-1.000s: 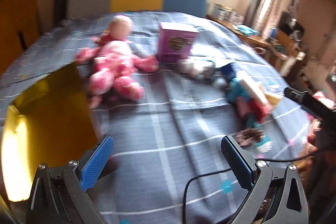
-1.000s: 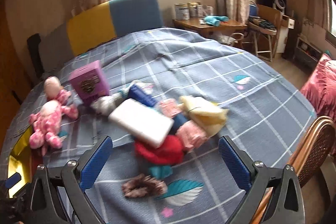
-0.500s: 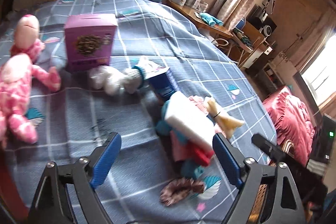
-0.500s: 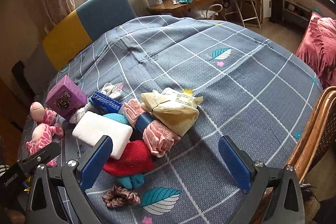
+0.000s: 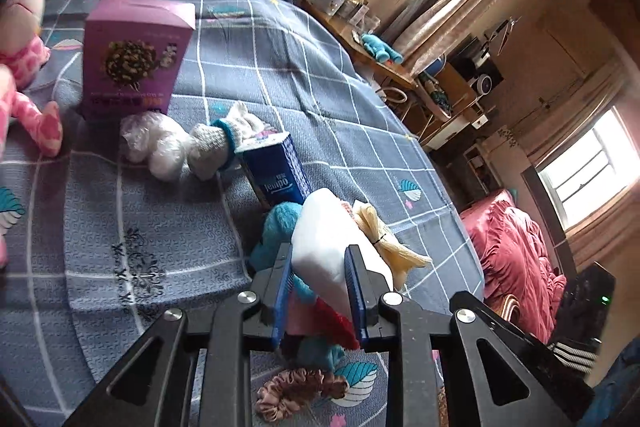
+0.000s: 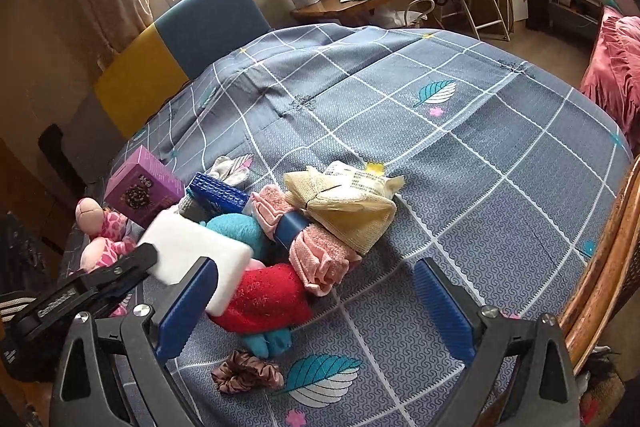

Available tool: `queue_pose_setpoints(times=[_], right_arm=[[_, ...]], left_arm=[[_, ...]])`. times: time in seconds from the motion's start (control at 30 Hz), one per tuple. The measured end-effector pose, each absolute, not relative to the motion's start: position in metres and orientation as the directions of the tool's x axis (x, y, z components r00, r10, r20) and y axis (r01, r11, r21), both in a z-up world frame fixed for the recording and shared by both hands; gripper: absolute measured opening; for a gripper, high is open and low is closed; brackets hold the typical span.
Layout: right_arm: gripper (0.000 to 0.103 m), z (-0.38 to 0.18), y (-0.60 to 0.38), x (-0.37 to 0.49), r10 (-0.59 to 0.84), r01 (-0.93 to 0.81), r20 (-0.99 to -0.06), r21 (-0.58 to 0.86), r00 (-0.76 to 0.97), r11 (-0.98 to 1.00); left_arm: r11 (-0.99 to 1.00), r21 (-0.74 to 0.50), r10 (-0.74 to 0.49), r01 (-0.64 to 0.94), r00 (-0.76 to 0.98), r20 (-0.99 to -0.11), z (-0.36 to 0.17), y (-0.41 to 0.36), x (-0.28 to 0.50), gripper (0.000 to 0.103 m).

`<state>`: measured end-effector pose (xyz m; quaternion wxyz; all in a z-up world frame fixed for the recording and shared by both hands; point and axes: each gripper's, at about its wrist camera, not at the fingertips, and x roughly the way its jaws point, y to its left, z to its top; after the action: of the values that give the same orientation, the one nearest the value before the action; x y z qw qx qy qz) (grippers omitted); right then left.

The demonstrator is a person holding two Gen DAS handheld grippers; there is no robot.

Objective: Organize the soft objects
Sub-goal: 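Grasp the white sponge from the pile with the left tool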

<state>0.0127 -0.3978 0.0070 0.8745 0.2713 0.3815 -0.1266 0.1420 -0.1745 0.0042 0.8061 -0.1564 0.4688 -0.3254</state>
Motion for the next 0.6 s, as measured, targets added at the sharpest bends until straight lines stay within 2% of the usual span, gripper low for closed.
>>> queue_pose_setpoints(times=[0.1, 0.3, 0.5, 0.6], right_arm=[[0.1, 0.008, -0.395, 0.013, -0.019, 0.425, -0.738, 0.367, 0.674, 0.827], [0.098, 0.014, -0.376, 0.022, -0.021, 0.365, -0.742, 0.304, 0.67, 0.88], [0.085, 0.033, -0.306, 0.074, 0.167, 0.077, -0.699, 0.304, 0.695, 0.95], [0.072, 0.027, -0.267, 0.116, 0.222, -0.045, -0.72, 0.257, 0.657, 0.965]], left_arm=[[0.736, -0.555, -0.676, 0.387, 0.376, -0.633, 0.019, -0.141, 0.129, 0.026], [0.814, -0.474, -0.579, 0.335, 0.408, -0.706, 0.013, -0.061, 0.107, 0.026], [0.86, -0.417, -0.51, 0.293, 0.472, -0.719, 0.011, 0.005, 0.076, 0.026], [0.868, -0.395, -0.496, 0.3, 0.508, -0.704, 0.015, 0.017, 0.06, 0.026]])
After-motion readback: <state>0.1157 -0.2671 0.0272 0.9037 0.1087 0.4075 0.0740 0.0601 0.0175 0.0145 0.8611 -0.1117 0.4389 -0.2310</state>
